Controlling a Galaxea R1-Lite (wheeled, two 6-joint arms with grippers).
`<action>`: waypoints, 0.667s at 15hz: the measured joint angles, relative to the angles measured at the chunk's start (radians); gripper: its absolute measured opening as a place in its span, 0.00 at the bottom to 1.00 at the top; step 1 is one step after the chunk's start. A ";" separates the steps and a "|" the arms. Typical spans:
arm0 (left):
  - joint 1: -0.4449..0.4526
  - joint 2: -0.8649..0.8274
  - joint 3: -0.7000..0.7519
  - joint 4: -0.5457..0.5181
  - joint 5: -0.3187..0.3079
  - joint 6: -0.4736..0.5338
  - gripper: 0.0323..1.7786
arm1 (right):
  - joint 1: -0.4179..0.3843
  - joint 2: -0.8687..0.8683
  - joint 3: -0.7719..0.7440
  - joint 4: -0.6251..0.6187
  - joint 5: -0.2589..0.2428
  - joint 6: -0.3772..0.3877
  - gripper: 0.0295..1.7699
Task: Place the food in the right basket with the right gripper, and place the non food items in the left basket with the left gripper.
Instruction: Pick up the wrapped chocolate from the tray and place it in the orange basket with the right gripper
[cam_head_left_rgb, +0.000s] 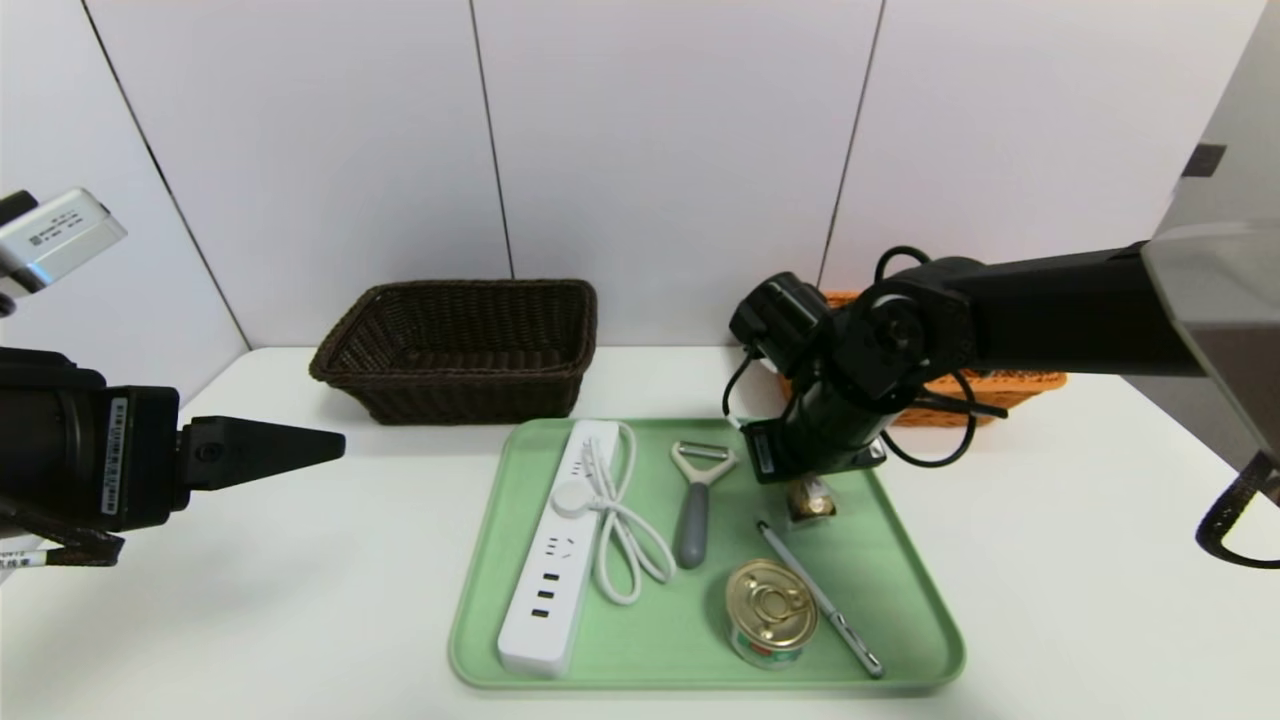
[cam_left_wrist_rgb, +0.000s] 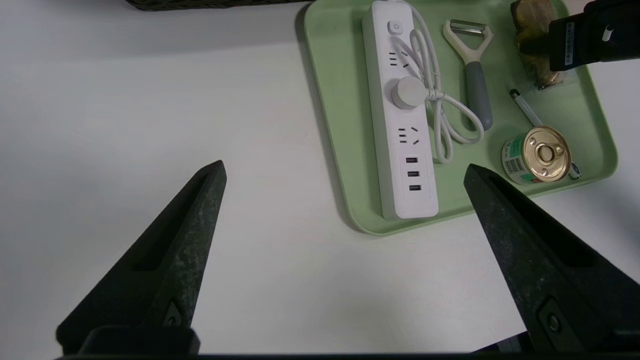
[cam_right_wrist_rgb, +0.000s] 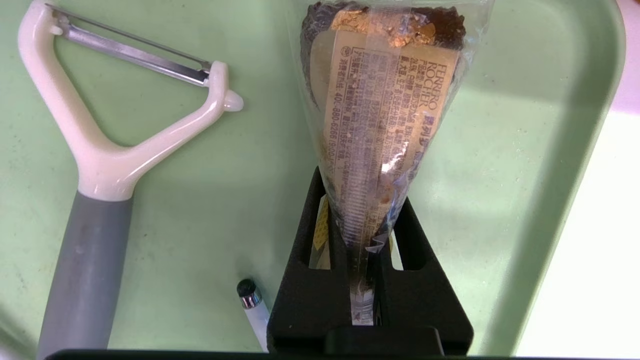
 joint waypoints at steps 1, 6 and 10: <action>0.000 -0.001 0.000 0.000 0.001 0.000 0.95 | 0.004 -0.016 0.001 0.014 0.004 0.000 0.08; 0.000 -0.001 -0.003 -0.001 0.000 0.001 0.95 | 0.049 -0.156 0.025 0.046 0.073 0.015 0.08; 0.000 0.000 -0.016 -0.003 -0.009 -0.003 0.95 | 0.089 -0.297 0.006 -0.002 0.189 0.018 0.08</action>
